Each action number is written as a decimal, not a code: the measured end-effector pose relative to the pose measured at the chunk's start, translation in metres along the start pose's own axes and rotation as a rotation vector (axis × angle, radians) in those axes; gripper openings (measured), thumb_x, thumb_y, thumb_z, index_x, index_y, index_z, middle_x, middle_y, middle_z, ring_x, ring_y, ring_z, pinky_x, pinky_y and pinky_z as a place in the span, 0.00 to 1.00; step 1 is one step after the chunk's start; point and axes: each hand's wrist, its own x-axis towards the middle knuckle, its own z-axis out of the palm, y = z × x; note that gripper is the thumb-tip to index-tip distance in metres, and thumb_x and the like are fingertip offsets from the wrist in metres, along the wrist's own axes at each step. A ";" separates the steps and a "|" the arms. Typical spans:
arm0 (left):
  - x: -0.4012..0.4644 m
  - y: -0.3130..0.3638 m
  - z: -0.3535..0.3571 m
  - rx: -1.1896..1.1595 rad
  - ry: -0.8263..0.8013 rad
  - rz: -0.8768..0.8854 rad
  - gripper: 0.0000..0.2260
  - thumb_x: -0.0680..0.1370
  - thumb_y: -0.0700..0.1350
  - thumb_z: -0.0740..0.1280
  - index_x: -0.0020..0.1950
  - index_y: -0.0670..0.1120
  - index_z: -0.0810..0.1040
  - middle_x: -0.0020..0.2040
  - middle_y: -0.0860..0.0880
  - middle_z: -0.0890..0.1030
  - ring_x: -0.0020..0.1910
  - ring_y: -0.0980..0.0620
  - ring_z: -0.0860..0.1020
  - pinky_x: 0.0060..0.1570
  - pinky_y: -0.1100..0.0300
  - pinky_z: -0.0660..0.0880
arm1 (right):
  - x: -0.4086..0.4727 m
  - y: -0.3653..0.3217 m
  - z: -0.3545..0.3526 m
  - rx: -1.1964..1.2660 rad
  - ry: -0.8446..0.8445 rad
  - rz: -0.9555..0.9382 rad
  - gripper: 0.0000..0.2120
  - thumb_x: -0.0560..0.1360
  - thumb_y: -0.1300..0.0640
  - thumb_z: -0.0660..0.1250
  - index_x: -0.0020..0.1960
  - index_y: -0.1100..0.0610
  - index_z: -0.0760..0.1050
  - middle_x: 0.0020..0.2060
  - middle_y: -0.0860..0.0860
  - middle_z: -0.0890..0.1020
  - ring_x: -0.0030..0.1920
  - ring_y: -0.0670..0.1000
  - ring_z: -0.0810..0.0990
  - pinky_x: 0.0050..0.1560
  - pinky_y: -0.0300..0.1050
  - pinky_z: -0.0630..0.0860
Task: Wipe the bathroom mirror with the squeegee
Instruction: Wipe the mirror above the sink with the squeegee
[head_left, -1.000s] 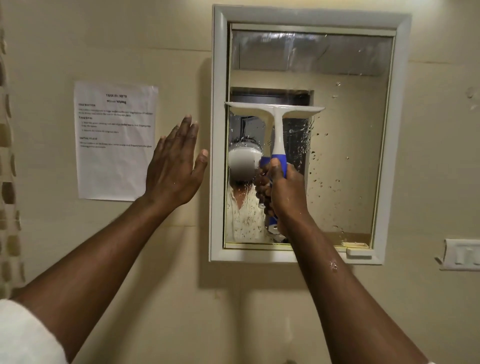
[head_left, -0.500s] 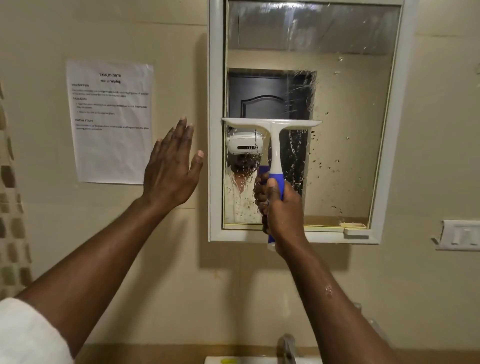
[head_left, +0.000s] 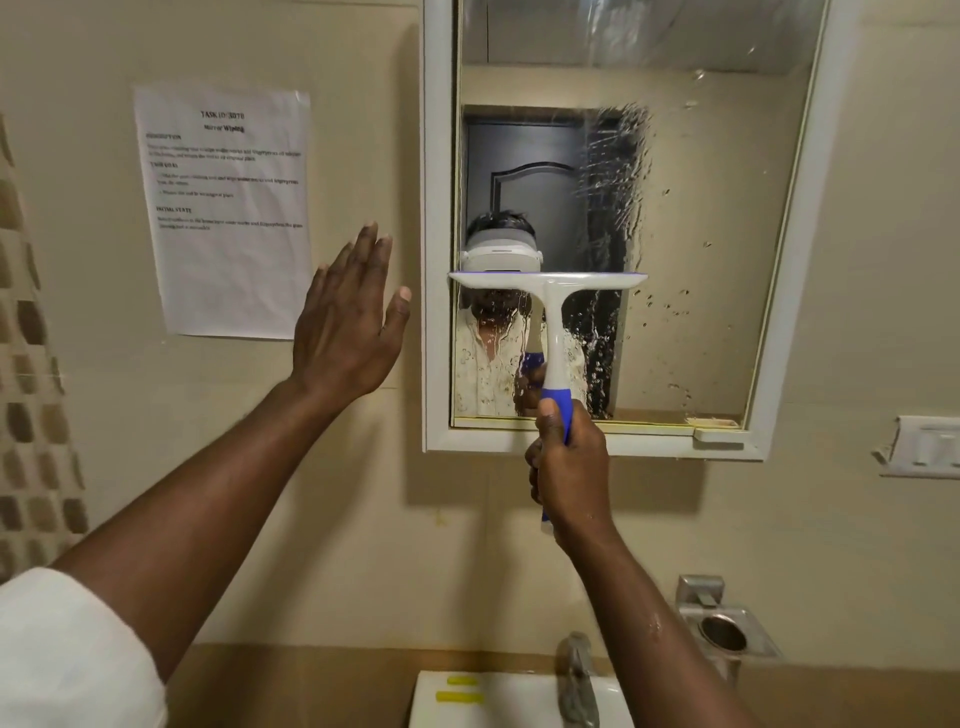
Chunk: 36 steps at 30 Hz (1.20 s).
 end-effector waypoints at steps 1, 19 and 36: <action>-0.001 0.000 0.001 0.000 -0.003 0.000 0.26 0.80 0.55 0.48 0.77 0.49 0.51 0.79 0.49 0.51 0.77 0.50 0.52 0.74 0.49 0.50 | -0.002 0.003 0.000 0.008 0.000 0.003 0.11 0.79 0.46 0.57 0.54 0.50 0.72 0.39 0.53 0.74 0.40 0.54 0.71 0.43 0.52 0.69; -0.047 -0.005 0.019 -0.007 -0.072 -0.023 0.27 0.80 0.57 0.45 0.77 0.50 0.49 0.79 0.51 0.50 0.77 0.52 0.50 0.74 0.49 0.49 | -0.049 0.049 -0.002 -0.037 0.055 0.056 0.11 0.79 0.46 0.58 0.38 0.46 0.67 0.29 0.53 0.71 0.29 0.52 0.67 0.34 0.47 0.67; -0.090 -0.008 0.029 -0.021 -0.116 -0.077 0.26 0.81 0.55 0.47 0.77 0.50 0.50 0.79 0.50 0.50 0.77 0.52 0.50 0.73 0.51 0.48 | -0.078 0.068 -0.004 -0.066 0.042 0.145 0.10 0.79 0.46 0.58 0.40 0.47 0.68 0.29 0.51 0.71 0.29 0.53 0.67 0.34 0.48 0.68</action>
